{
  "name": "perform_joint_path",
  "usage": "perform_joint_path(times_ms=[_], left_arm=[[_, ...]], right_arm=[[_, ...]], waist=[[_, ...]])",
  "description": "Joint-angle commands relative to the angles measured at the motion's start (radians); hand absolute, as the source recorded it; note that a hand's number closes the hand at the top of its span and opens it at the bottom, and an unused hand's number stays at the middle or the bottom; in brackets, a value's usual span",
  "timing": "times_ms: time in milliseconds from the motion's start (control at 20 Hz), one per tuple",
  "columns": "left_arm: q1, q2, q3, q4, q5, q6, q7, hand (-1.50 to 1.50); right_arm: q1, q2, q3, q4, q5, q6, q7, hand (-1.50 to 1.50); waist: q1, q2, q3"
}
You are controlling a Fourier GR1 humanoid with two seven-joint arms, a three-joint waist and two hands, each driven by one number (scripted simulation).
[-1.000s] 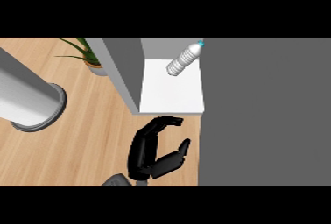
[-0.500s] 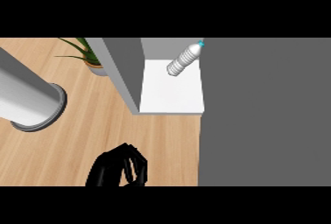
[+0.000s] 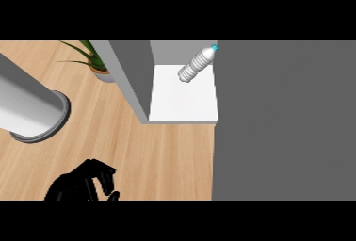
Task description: Pick up the bottled water, place it into the cabinet and close the cabinet
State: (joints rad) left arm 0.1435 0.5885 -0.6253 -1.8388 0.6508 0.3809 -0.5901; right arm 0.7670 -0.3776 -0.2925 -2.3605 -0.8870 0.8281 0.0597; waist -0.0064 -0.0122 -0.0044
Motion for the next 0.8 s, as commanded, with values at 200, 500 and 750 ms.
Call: perform_joint_path(times_ms=[200, 500, 750], left_arm=[[0.119, 0.136, 0.165, -0.068, 0.111, -0.116, -0.050, -1.50], [0.183, 0.208, 0.244, -0.119, 0.150, -0.149, -0.055, -1.50], [0.238, 0.240, 0.291, -0.144, 0.200, -0.179, -0.051, -1.50]], right_arm=[[0.039, 0.003, 0.048, -0.313, 0.099, 0.016, 0.057, 1.50], [-0.027, -0.012, 0.127, -0.319, 0.139, 0.031, 0.085, 1.50], [-0.076, -0.042, 0.192, -0.321, 0.147, 0.015, 0.129, 1.50]], waist=[[0.008, -0.004, -0.005], [0.021, -0.009, -0.007], [0.024, -0.016, -0.012]])
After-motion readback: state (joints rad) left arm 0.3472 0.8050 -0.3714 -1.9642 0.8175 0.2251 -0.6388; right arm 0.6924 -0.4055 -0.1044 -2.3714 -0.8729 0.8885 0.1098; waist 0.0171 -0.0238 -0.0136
